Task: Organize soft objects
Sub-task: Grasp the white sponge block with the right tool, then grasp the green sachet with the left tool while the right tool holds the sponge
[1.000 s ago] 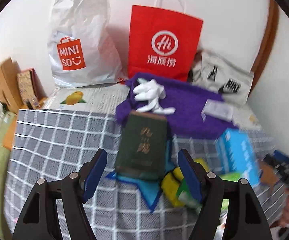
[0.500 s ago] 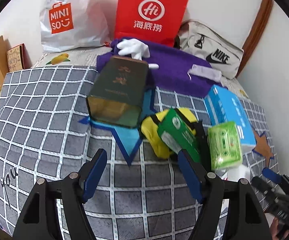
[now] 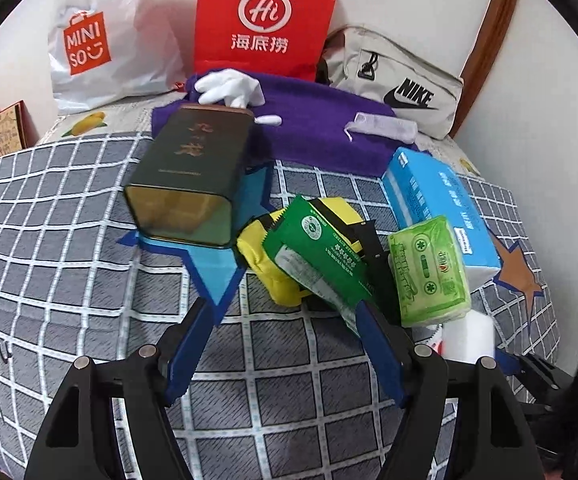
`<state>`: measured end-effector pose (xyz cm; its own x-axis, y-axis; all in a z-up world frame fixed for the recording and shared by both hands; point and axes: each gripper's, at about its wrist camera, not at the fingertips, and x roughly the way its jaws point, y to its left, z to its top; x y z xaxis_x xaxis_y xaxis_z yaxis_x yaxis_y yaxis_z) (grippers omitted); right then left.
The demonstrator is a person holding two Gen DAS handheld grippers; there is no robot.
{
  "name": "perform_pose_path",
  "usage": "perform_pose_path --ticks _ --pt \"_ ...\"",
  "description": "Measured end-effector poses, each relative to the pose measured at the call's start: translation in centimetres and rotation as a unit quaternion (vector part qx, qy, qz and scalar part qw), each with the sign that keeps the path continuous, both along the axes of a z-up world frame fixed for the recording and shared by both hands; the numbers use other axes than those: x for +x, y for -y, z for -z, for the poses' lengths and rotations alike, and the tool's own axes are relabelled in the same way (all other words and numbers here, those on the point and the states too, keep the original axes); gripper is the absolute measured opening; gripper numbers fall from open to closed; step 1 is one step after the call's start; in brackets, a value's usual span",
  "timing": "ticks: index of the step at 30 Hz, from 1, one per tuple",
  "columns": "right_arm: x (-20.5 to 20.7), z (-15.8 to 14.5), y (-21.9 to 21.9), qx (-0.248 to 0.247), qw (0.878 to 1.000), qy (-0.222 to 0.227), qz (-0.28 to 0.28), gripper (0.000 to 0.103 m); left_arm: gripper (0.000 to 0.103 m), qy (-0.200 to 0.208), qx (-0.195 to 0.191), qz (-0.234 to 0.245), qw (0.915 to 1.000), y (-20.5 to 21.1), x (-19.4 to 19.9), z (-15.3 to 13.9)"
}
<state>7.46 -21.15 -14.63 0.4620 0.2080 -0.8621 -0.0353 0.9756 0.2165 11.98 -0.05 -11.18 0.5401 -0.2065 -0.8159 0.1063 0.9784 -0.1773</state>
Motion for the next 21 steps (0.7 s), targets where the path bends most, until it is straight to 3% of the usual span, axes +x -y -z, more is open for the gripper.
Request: perform_pose_path --ticks 5,8,10,11,12,13,17,18,21 --pt "-1.0 -1.4 1.2 -0.026 0.999 0.042 0.002 0.065 0.072 -0.020 -0.029 0.002 0.9994 1.2 0.4 0.9" --pt "-1.0 -1.9 2.0 -0.036 0.998 0.053 0.005 0.065 0.070 -0.030 -0.009 -0.009 0.9995 2.1 1.2 1.6" --pt "-0.9 -2.2 2.4 -0.035 0.998 0.054 0.005 0.065 0.067 -0.043 -0.016 -0.014 0.9989 2.2 1.6 2.2" --pt "-0.9 -2.3 2.6 -0.036 0.998 0.056 0.004 0.065 0.062 -0.048 -0.028 -0.017 0.9983 2.2 1.8 2.5" --pt "-0.9 -2.3 2.7 -0.036 0.998 0.057 0.002 0.065 0.048 -0.050 -0.039 -0.016 0.9978 2.2 2.0 2.7" --pt "-0.9 -2.3 2.8 -0.036 0.998 0.057 0.001 0.065 0.042 -0.053 -0.038 -0.014 0.9978 2.4 2.1 2.9" --pt "-0.8 -2.0 3.0 -0.036 0.998 0.056 0.002 0.065 0.025 -0.042 -0.029 0.006 0.9987 3.0 2.0 2.9" --pt "-0.8 -2.0 3.0 -0.036 0.998 0.055 0.003 0.065 0.012 -0.040 -0.034 0.012 0.9985 2.9 1.9 2.7" --pt "-0.8 -1.9 3.0 -0.034 0.998 0.054 0.006 0.065 0.007 -0.037 -0.035 0.022 0.9984 2.6 1.8 2.5"
